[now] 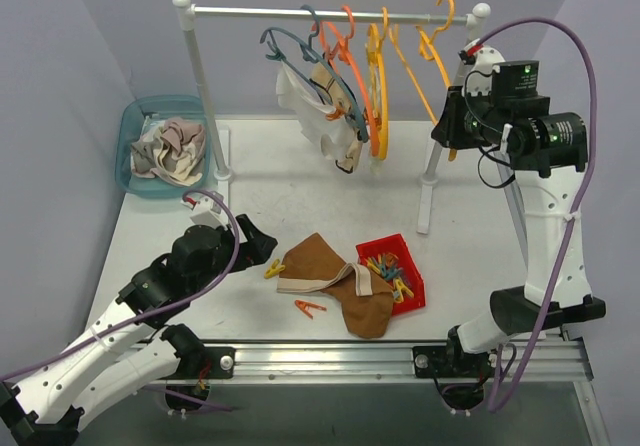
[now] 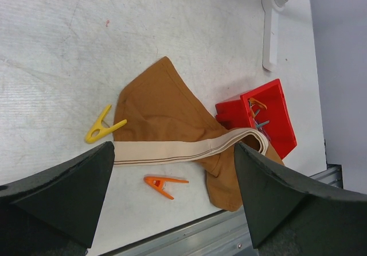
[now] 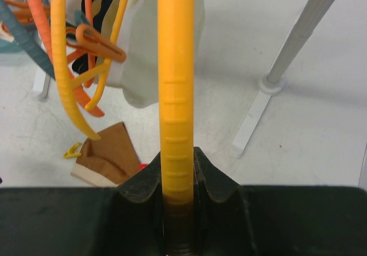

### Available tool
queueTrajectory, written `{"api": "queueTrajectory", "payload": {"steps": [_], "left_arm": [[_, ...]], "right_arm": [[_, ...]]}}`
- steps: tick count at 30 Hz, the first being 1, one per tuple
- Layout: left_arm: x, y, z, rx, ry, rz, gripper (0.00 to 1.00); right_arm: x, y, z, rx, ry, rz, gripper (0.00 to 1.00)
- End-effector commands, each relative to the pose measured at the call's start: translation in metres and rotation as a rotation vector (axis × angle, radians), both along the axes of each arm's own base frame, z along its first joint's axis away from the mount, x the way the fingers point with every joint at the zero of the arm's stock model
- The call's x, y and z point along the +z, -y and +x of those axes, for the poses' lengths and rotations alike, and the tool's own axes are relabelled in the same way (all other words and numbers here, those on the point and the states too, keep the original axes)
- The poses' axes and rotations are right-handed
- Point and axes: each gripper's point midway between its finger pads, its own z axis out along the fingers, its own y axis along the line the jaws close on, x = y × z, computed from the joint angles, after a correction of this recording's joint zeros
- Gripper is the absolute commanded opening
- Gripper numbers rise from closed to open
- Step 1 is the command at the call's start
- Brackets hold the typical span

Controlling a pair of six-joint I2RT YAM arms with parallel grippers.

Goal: Remove the underwear clipped to the hanger

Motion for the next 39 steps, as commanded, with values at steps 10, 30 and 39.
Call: {"api": "queueTrajectory", "payload": {"steps": [10, 30, 39], "left_arm": [[0.009, 0.002, 0.001, -0.005, 0.028, -0.033, 0.94], [0.020, 0.066, -0.006, -0.352, 0.093, -0.088, 0.94], [-0.011, 0.133, -0.005, -0.646, 0.065, 0.039, 0.94]], "right_arm": [[-0.001, 0.014, 0.033, -0.092, 0.001, 0.020, 0.00], [-0.043, 0.035, -0.047, -0.247, 0.019, 0.094, 1.00], [-0.109, 0.047, -0.112, -0.383, -0.022, 0.189, 1.00]]}}
